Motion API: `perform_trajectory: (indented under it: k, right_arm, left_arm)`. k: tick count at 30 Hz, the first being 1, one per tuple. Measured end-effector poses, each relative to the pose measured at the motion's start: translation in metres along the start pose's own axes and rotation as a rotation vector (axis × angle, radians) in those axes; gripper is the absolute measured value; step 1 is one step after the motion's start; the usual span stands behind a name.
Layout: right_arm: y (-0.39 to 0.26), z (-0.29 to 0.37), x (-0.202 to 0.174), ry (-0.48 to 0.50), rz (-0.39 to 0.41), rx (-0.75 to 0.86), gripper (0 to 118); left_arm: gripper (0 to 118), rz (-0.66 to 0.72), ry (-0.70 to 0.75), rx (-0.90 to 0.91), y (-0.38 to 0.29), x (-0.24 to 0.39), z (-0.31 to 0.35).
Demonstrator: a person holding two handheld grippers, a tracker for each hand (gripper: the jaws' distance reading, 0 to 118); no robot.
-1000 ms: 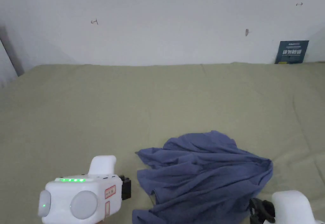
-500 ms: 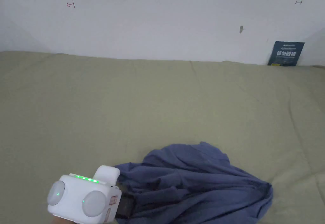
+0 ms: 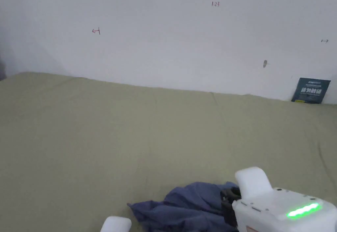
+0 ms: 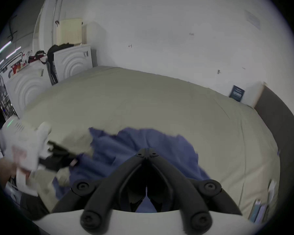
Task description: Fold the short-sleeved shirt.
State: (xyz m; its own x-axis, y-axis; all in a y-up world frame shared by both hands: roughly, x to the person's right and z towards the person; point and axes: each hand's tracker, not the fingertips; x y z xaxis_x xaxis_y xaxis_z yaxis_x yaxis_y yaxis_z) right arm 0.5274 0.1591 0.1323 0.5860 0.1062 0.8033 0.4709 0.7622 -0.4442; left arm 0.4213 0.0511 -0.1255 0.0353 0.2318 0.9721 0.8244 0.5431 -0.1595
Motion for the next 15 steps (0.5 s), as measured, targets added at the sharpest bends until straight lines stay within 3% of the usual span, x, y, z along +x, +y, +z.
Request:
perform_trajectory:
  k: [2, 6, 7, 8, 9, 11, 15]
  right_arm:
    - [0.025, -0.039, 0.005, 0.022, 0.047, -0.082, 0]
    - [0.050, -0.101, 0.009, 0.014, 0.062, -0.162, 1]
    - [0.053, -0.115, 0.009, 0.019, 0.077, -0.187, 18]
    - [0.057, -0.126, 0.008, 0.035, 0.078, -0.223, 82]
    - [0.057, -0.139, 0.007, 0.060, 0.078, -0.268, 118]
    - [0.055, -0.156, 0.001, 0.114, 0.062, -0.314, 115]
    - [0.047, -0.171, -0.019, 0.114, 0.196, -0.365, 115]
  left_arm:
    - [0, 0.017, -0.013, 0.006, 0.001, -0.004, 0.000]
    - [0, 0.060, -0.047, 0.006, -0.001, -0.010, -0.001]
    - [0, 0.055, -0.048, 0.010, 0.000, -0.012, -0.001]
    - [0, 0.055, -0.051, 0.012, -0.002, -0.011, -0.001]
    - [0, 0.056, -0.055, 0.013, -0.002, -0.012, -0.001]
    - [0, 0.058, -0.061, 0.013, -0.002, -0.014, -0.001]
    - [0, 0.086, -0.068, 0.001, -0.004, -0.014, -0.003]
